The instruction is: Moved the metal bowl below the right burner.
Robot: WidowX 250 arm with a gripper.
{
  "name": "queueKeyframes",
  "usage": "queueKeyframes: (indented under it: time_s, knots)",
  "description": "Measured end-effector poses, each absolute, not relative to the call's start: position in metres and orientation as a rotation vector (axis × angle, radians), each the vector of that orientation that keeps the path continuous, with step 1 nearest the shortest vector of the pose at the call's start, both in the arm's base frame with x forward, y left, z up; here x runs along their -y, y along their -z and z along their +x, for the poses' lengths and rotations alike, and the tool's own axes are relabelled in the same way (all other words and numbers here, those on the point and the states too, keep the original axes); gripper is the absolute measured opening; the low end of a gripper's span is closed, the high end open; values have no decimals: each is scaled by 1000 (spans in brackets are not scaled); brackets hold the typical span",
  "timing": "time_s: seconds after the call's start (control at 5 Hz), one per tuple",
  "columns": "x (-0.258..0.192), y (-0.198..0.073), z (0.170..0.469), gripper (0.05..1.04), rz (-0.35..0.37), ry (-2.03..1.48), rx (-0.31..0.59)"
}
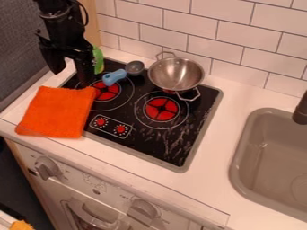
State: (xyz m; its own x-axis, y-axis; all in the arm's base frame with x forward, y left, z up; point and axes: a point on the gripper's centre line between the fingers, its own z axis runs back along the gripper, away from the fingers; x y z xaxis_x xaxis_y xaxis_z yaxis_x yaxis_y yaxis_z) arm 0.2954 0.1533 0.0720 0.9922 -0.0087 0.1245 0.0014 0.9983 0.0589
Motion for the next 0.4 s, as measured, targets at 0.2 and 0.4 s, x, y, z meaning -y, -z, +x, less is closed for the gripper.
queueKeyframes:
  time_s: [0.2,0.4]
  knots:
    - [-152,-61,293,1000,43,-1,92]
    - [-136,-58,315,1000,60,-3,70]
